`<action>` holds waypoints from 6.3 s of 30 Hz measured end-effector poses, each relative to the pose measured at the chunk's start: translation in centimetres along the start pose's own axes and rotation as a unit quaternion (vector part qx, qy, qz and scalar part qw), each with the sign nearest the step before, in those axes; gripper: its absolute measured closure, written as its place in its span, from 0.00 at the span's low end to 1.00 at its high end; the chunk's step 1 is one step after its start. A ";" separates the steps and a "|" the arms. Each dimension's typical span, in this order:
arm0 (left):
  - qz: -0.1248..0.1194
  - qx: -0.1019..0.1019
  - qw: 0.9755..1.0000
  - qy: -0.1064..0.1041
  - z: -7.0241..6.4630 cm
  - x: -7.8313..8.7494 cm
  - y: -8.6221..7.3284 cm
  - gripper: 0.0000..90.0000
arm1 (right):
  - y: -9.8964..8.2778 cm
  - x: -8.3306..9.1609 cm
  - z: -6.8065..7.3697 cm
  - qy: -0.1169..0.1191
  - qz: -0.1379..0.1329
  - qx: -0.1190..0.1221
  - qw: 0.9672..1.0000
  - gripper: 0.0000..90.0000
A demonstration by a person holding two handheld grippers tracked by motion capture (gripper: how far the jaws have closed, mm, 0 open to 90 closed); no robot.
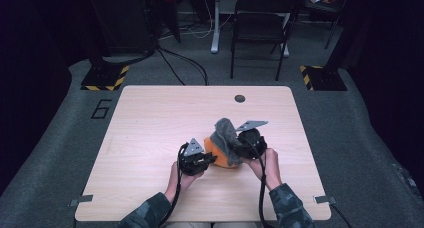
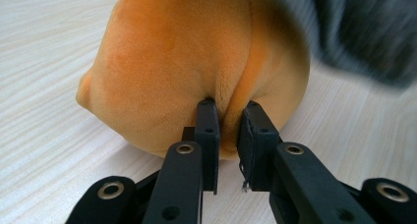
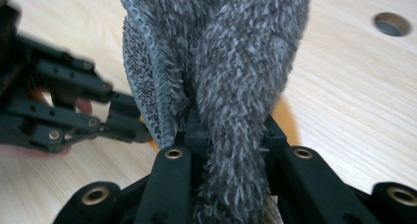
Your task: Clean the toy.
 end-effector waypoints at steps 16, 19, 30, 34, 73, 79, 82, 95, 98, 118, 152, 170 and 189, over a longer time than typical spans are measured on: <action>0.001 0.000 1.000 -0.002 0.1 -0.1 0.0 0.88 | -2.0 -0.2 -3.4 -0.010 0.044 -0.039 0.998 0.82; 0.001 -0.001 1.000 -0.001 0.2 -0.1 0.0 0.88 | -2.7 -0.3 -4.3 -0.013 0.057 -0.054 0.997 0.82; 0.001 0.000 1.000 0.001 0.2 -0.1 -0.1 0.88 | -5.3 -2.5 -6.5 -0.064 0.093 -0.079 0.991 0.81; 0.001 -0.001 1.000 0.003 0.2 -0.1 -0.1 0.88 | -6.2 -3.5 -6.9 -0.076 0.125 -0.092 0.985 0.81; -0.009 -0.096 0.992 0.084 0.2 -0.7 -0.5 0.90 | -2.4 -0.3 -4.9 -0.010 0.026 -0.055 0.998 0.81; -0.009 -0.038 0.998 0.050 0.7 0.0 -0.1 0.92 | -1.4 1.0 -4.2 -0.007 0.004 -0.058 0.998 0.81; -0.011 -0.017 0.999 0.037 0.5 0.4 0.2 0.92 | -0.3 1.8 -3.0 -0.004 -0.016 -0.048 0.999 0.81; 0.003 -0.034 0.999 0.036 0.3 0.2 -0.2 0.90 | 1.3 -1.7 -0.6 -0.034 0.036 0.017 0.999 0.81; 0.005 -0.034 0.999 0.033 0.4 0.1 -0.4 0.89 | 1.2 -1.9 -1.0 -0.026 0.026 0.006 0.999 0.81; -0.048 -0.038 0.996 0.065 0.5 1.1 0.7 0.71 | -1.3 -0.6 -4.5 0.019 -0.012 -0.048 0.999 0.82; -0.026 -0.077 0.994 0.072 0.3 -0.5 0.0 0.87 | -4.4 -1.6 -7.7 0.000 0.054 -0.109 0.993 0.82; -0.024 -0.069 0.995 0.069 0.7 -0.3 -0.1 0.86 | -5.2 -1.8 -8.8 -0.038 0.094 -0.127 0.987 0.82; 0.001 -0.138 0.983 0.121 0.9 0.1 0.0 0.50 | -1.0 -1.8 -4.8 -0.011 0.031 -0.042 0.999 0.82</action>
Point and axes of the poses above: each handheld gripper's, and its own axes: x roughly backward along the jaws, y roughly out of its top, z roughly to its left, the point moved 3 cm from there along -x, roughly forward along the jaws, and after that the axes turned 14 degrees about y, right-handed, at the moved point
